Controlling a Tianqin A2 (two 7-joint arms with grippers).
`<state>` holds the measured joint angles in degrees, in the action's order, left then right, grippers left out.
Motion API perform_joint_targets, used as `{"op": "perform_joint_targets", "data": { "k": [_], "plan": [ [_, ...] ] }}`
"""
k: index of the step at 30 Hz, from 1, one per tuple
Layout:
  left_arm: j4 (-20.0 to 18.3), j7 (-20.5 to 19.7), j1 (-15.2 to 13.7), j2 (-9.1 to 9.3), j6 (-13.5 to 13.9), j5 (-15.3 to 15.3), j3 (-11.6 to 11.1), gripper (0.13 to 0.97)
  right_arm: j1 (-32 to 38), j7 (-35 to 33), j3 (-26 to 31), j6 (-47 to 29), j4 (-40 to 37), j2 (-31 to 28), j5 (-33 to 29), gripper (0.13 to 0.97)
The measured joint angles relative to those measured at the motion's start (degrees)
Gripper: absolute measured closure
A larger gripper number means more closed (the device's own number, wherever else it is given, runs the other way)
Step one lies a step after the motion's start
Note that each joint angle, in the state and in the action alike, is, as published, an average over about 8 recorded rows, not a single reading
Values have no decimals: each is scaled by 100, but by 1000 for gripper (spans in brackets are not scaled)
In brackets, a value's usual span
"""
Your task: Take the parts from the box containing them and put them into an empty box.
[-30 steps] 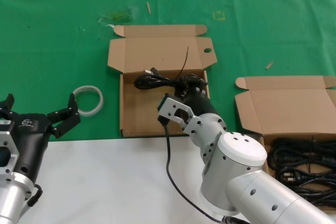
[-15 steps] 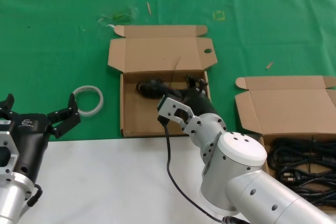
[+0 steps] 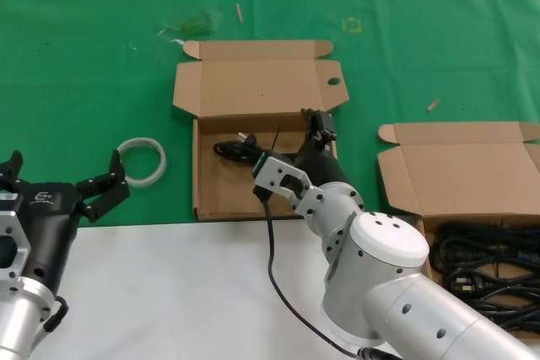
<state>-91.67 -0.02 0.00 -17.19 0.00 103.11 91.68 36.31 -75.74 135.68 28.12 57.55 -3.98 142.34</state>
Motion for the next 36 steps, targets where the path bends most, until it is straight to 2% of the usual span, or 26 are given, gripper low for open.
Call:
{"op": "perform_joint_targets", "data": {
  "k": [3,4,12,21,25,36],
  "plan": [
    [0,0,0,0,0,0,0,132,0,0,0,0,0,0,0,519],
    [0,0,0,0,0,0,0,132,0,0,0,0,0,0,0,519],
    [0,0,0,0,0,0,0,132,-18,37,-22,-14,17,0,-20,325],
    [0,0,0,0,0,0,0,132,-286,597,-347,-221,269,0,-309,197],
    [0,0,0,0,0,0,0,132,-467,975,-566,-362,440,0,-505,197],
    [0,0,0,0,0,1,0,132,-996,2079,-1207,-771,937,0,-1076,133]
  ]
}}
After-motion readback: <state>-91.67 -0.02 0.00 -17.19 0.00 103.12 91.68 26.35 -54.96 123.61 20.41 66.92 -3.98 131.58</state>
